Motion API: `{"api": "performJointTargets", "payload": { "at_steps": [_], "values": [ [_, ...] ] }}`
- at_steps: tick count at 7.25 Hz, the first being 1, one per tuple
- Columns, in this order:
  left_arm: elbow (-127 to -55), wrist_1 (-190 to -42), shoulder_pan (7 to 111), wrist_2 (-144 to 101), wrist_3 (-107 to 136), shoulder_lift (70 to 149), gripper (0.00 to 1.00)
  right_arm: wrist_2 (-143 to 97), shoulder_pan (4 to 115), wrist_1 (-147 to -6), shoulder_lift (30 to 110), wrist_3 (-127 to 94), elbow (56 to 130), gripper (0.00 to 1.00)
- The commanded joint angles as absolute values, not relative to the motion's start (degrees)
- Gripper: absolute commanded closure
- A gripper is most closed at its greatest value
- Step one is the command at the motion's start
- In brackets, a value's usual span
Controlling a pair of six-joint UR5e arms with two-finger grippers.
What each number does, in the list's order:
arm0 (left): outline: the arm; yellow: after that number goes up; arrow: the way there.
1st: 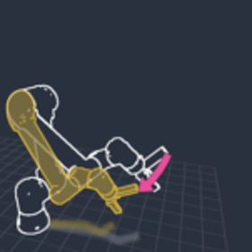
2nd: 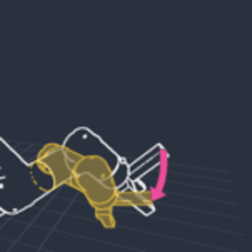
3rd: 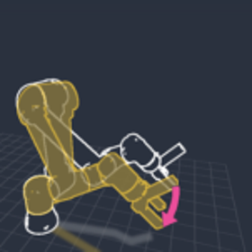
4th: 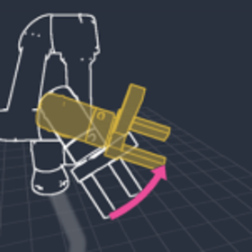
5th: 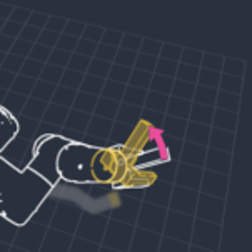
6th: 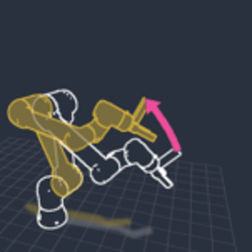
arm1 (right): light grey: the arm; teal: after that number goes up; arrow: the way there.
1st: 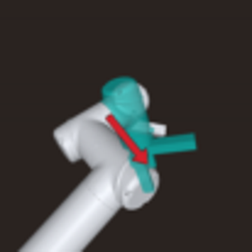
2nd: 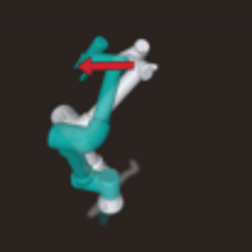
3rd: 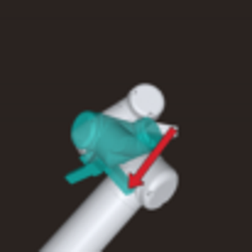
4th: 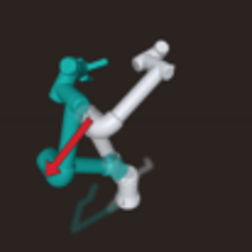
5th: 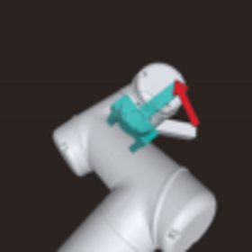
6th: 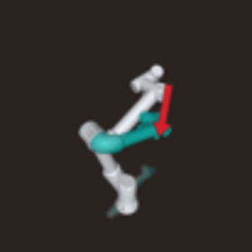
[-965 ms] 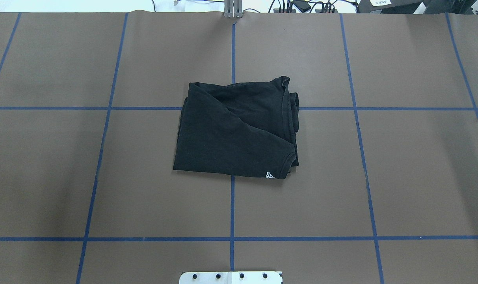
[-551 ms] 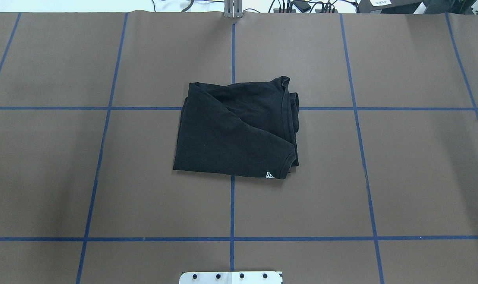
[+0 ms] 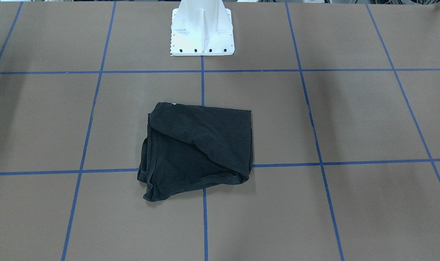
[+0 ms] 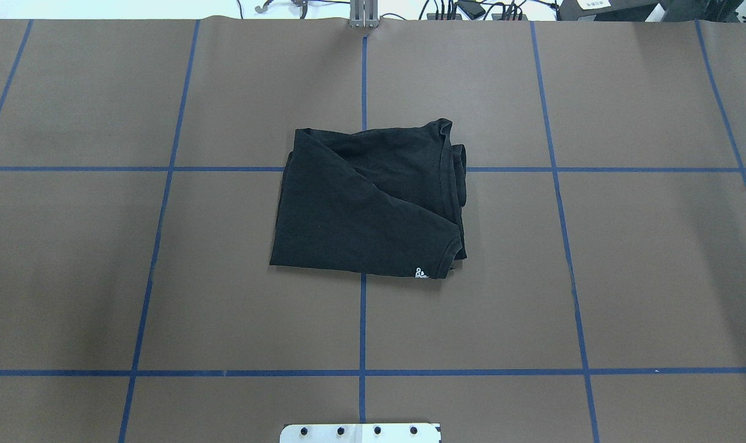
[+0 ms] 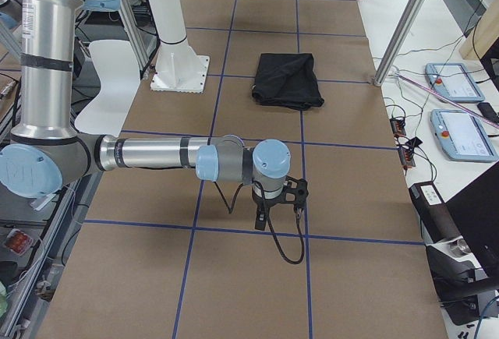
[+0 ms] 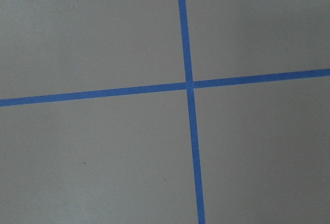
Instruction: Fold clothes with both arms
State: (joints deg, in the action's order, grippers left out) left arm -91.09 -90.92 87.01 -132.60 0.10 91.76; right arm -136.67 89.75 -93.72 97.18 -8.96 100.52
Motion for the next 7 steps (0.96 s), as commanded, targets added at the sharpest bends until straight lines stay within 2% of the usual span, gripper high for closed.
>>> {"api": "performJointTargets", "payload": {
  "at_steps": [1,7],
  "values": [
    [-91.14,-90.97,87.01,-132.63,0.18,91.76,0.00,-136.67,89.74,-93.69,97.12,-9.32,100.55,0.00],
    [-91.14,-91.05,87.01,-132.80,-0.35,91.93,0.00,-136.84,89.82,-93.60,96.68,-8.79,100.90,0.00]
  ]
}}
